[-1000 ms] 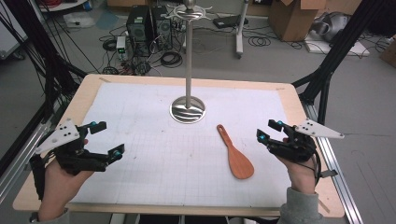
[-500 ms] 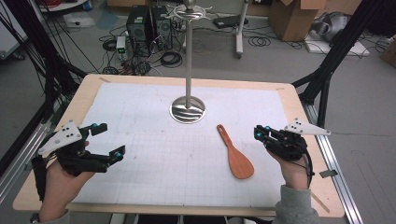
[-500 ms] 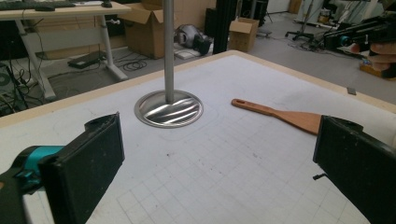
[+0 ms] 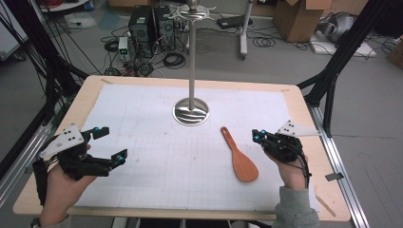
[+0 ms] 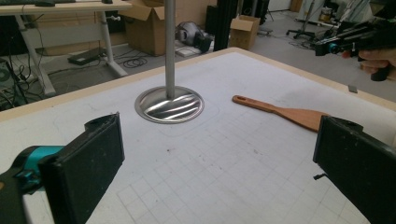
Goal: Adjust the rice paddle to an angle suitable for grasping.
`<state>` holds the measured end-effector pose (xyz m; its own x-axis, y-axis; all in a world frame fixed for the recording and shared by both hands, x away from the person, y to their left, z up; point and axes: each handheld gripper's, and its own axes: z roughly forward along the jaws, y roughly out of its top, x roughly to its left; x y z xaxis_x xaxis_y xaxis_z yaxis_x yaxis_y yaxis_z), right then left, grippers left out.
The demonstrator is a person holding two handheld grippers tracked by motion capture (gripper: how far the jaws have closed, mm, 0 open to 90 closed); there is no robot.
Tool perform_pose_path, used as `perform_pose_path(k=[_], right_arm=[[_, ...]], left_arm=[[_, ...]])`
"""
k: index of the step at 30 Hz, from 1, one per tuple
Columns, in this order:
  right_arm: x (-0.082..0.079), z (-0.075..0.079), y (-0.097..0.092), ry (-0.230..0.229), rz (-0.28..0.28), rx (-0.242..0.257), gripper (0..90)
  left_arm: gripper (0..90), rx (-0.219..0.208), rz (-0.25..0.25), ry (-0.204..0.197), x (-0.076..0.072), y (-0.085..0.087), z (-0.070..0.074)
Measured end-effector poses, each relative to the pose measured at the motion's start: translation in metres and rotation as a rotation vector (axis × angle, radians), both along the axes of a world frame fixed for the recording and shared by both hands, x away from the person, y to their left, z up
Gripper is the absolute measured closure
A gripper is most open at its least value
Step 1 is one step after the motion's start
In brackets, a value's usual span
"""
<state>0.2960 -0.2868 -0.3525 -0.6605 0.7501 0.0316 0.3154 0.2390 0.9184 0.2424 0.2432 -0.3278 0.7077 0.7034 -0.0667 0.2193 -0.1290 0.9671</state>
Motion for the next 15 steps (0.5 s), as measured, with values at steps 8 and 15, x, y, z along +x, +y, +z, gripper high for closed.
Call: perform_pose_path(k=[8, 15], right_arm=[[0.011, -0.017, 0.004, 0.035, -0.004, -0.024, 89.1], [0.022, -0.032, 0.006, 0.105, -0.029, -0.061, 89.3]], left_arm=[[2.4, 0.009, -0.005, 0.008, 0.002, -0.003, -0.003], [2.4, 0.014, -0.007, 0.013, 0.003, -0.004, -0.005]])
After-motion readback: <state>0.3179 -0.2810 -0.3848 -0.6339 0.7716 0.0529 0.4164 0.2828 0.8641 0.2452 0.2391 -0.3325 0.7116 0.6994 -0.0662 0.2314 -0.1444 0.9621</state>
